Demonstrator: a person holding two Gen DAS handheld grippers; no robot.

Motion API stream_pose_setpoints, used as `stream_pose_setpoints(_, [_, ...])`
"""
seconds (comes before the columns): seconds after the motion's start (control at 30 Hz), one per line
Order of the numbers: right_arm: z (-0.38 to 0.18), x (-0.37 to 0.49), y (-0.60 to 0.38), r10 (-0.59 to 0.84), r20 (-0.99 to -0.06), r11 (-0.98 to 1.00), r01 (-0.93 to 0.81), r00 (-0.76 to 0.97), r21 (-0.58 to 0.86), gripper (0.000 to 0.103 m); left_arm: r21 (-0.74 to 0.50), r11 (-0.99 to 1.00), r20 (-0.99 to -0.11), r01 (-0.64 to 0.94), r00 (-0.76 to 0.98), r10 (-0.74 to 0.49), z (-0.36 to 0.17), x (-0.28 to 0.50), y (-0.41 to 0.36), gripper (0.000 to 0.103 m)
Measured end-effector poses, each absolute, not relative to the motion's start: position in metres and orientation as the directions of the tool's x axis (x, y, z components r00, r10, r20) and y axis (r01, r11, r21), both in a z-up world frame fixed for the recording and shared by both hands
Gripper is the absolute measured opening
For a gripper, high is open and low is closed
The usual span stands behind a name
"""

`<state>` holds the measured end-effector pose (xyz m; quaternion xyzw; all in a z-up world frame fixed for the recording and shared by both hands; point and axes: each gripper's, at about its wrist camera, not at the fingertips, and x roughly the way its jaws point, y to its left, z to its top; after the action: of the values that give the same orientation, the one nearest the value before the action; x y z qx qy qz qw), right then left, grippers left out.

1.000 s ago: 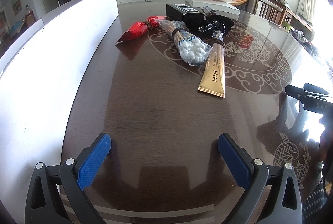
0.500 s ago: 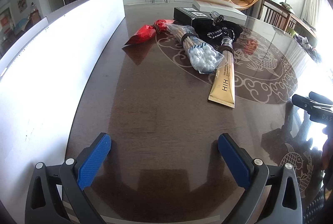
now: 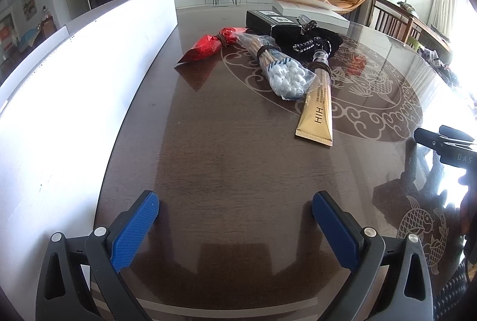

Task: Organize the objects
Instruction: 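Lower the open right tool over the gold HIH cream tube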

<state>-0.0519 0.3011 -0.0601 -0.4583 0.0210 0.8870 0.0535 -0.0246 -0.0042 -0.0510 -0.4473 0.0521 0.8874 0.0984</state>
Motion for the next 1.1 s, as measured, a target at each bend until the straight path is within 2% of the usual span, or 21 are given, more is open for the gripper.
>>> stream_pose_setpoints(0.23, [-0.058,-0.063,0.299,0.066,-0.849,-0.993,-0.118,-0.524,-0.004,0.103,0.004,-0.976,-0.8,-0.219,-0.586,0.128,-0.051,-0.024,-0.004,0.103])
stream_pose_setpoints(0.33, [-0.05,-0.079,0.279,-0.032,-0.851,-0.993,-0.083,-0.525,0.088,0.103,0.001,-0.975,-0.801,-0.221,-0.584,0.131,-0.051,-0.024,-0.004,0.103])
stream_pose_setpoints(0.47, [-0.038,-0.11,0.218,-0.151,-0.845,-0.988,0.046,-0.512,0.149,0.103,0.001,-0.975,-0.801,-0.221,-0.584,0.132,-0.051,-0.024,-0.004,0.103])
stream_pose_setpoints(0.5, [-0.039,-0.12,0.202,-0.165,-0.851,-0.986,0.079,-0.498,0.146,0.103,0.001,-0.975,-0.801,-0.221,-0.584,0.132,-0.051,-0.024,-0.004,0.103])
stream_pose_setpoints(0.57, [-0.043,-0.136,0.173,-0.163,-0.867,-0.985,0.125,-0.471,0.117,0.095,0.001,-0.975,-0.801,-0.221,-0.584,0.132,-0.051,-0.024,-0.004,0.103])
stream_pose_setpoints(0.7, [-0.054,-0.149,0.136,-0.132,-0.882,-0.979,0.201,-0.453,0.043,0.094,0.002,-0.975,-0.8,-0.222,-0.585,0.132,-0.051,-0.024,-0.003,0.103])
stream_pose_setpoints(0.73, [-0.057,-0.148,0.132,-0.118,-0.881,-0.977,0.212,-0.459,0.021,0.088,0.001,-0.975,-0.8,-0.222,-0.585,0.132,-0.051,-0.024,-0.003,0.103])
stream_pose_setpoints(0.77, [-0.056,-0.146,0.129,-0.101,-0.873,-0.975,0.221,-0.477,-0.008,0.076,0.001,-0.975,-0.8,-0.222,-0.585,0.132,-0.051,-0.024,-0.003,0.103])
stream_pose_setpoints(0.8, [-0.054,-0.144,0.13,-0.112,-0.862,-0.973,0.23,-0.495,-0.005,0.07,0.001,-0.975,-0.8,-0.222,-0.585,0.132,-0.051,-0.024,-0.003,0.103])
stream_pose_setpoints(0.87, [-0.051,-0.141,0.136,-0.105,-0.852,-0.978,0.207,-0.513,-0.005,0.048,0.001,-0.975,-0.8,-0.222,-0.585,0.132,-0.051,-0.024,-0.003,0.103])
stream_pose_setpoints(0.97, [-0.05,-0.133,0.152,-0.086,-0.844,-0.985,0.175,-0.53,-0.009,0.033,0.002,-0.975,-0.8,-0.222,-0.585,0.132,-0.052,-0.023,-0.003,0.103])
stream_pose_setpoints(1.03, [-0.049,-0.126,0.166,-0.072,-0.836,-0.99,0.144,-0.544,-0.008,0.028,0.002,-0.975,-0.8,-0.222,-0.585,0.132,-0.052,-0.023,-0.003,0.103])
stream_pose_setpoints(1.1, [-0.049,-0.117,0.182,-0.052,-0.83,-0.993,0.117,-0.556,-0.016,0.028,0.002,-0.975,-0.8,-0.222,-0.585,0.132,-0.052,-0.023,-0.003,0.103])
